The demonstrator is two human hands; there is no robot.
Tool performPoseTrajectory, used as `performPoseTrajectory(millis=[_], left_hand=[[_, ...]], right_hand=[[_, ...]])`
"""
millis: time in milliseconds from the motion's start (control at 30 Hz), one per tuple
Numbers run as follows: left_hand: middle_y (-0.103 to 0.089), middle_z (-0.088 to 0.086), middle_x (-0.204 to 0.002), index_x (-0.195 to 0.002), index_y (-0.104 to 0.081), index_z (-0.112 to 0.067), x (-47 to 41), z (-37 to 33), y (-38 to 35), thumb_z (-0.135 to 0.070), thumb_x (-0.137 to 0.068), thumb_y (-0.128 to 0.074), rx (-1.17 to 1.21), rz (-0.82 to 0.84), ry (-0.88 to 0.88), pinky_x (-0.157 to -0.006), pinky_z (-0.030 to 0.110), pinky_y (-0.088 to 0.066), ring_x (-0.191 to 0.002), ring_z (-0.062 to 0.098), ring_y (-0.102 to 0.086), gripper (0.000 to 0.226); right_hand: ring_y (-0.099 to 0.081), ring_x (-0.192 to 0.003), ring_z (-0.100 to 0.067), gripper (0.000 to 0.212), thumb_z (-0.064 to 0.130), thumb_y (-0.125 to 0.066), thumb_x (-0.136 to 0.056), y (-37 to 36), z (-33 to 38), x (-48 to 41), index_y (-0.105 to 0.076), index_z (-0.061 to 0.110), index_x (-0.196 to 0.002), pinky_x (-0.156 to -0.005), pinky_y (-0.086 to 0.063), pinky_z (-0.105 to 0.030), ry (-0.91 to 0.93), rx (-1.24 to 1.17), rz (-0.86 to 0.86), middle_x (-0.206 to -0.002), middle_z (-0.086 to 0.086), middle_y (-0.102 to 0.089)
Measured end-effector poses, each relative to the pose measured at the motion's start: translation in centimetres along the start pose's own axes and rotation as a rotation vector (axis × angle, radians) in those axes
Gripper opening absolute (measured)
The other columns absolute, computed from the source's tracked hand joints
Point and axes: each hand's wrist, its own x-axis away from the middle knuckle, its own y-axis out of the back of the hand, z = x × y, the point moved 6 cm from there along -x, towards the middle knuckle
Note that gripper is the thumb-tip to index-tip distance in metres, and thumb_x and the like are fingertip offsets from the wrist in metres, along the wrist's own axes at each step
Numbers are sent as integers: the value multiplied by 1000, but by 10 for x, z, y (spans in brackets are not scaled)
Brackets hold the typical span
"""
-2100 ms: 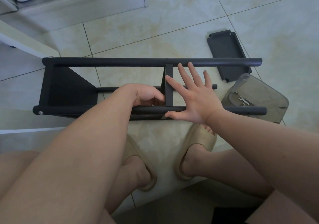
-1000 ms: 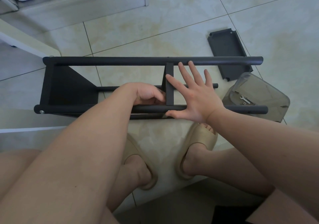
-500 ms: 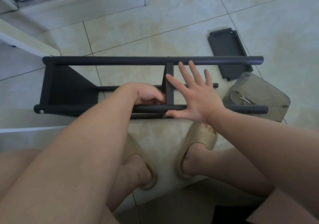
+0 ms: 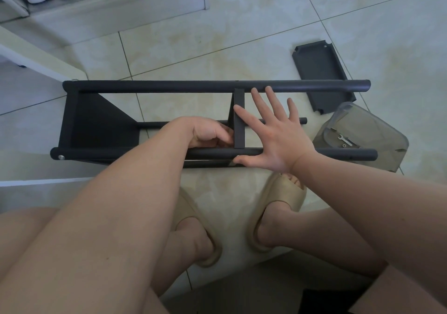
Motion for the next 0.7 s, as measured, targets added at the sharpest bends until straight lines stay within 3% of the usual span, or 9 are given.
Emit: performPoseTrajectory(millis=[100, 167, 233, 367, 467, 533, 600, 667, 700], left_hand=[[-74, 0, -110, -109, -71, -14, 0, 1, 15, -13, -97, -55, 56, -247, -3, -106, 37, -48, -104, 16, -68, 21], [-74, -1, -107, -110, -71, -17, 5, 2, 28, -20, -95, -60, -87, -491, 17, -98, 38, -53, -98, 16, -70, 19], [-74, 5, -105, -110, -70, -13, 10, -3, 29, -19, -95, -59, -249, -606, -7, -92, 40, -55, -95, 23, -69, 20], [-71, 7, -100, -99, -69, -12, 31, -13, 18, -29, -95, -59, -703, -577, 74, -95, 42, -51, -98, 28, -65, 20], [-74, -6, -82, -93, -70, -17, 56, -5, 10, -48, -103, -43, -796, -414, 212, -98, 40, -46, -87, 19, -64, 42], [-75, -12, -81, -91, -71, -25, 73, -3, 5, -54, -104, -32, -796, -331, 242, -103, 41, -45, -84, 16, -64, 51], [-74, -12, -94, -99, -68, -25, 87, -2, 3, -61, -101, -34, -838, -313, 258, -104, 42, -44, -90, 17, -63, 49], [-71, -11, -99, -110, -63, -22, 96, -3, -2, -61, -97, -48, -916, -298, 263, -99, 40, -47, -95, 17, -63, 44], [-67, -8, -99, -111, -62, -22, 99, -5, -5, -57, -94, -57, -961, -313, 248, -91, 38, -48, -94, 17, -62, 40]], right_hand=[[10, -155, -37, 108, 95, -27, -72, 0, -1, 0, -8, 37, -161, -118, -4, -71, -7, -12, 15, -170, -10, 4], [13, -155, -36, 107, 95, -27, -72, -1, -1, 1, -5, 39, -161, -119, -3, -70, -10, -18, 37, -170, -9, 7], [16, -155, -34, 107, 96, -27, -71, -1, -2, 2, -2, 41, -160, -119, 0, -70, -17, -32, 50, -170, -7, 11], [19, -155, -25, 105, 98, -27, -70, 1, -4, 3, 4, 49, -158, -120, 8, -65, -55, -131, 120, -170, 0, 16], [-7, -157, -23, 98, 90, -39, -75, -1, -6, 14, 3, 54, -156, -124, -10, -55, -154, -344, 223, -171, 1, -2], [-23, -153, -23, 95, 81, -52, -82, -1, -10, 22, -10, 45, -159, -122, -23, -48, -229, -433, 319, -169, 2, -17], [-40, -143, -25, 81, 68, -60, -87, 0, -11, 29, -33, 34, -155, -114, -38, -44, -254, -321, 458, -160, 0, -38], [-59, -115, -26, 46, 51, -63, -93, 3, -11, 35, -55, 31, -134, -92, -51, -40, -238, -140, 519, -133, -2, -62], [-62, -103, -26, 30, 44, -63, -94, 6, -12, 37, -59, 30, -121, -82, -51, -38, -255, -74, 503, -119, -1, -66]])
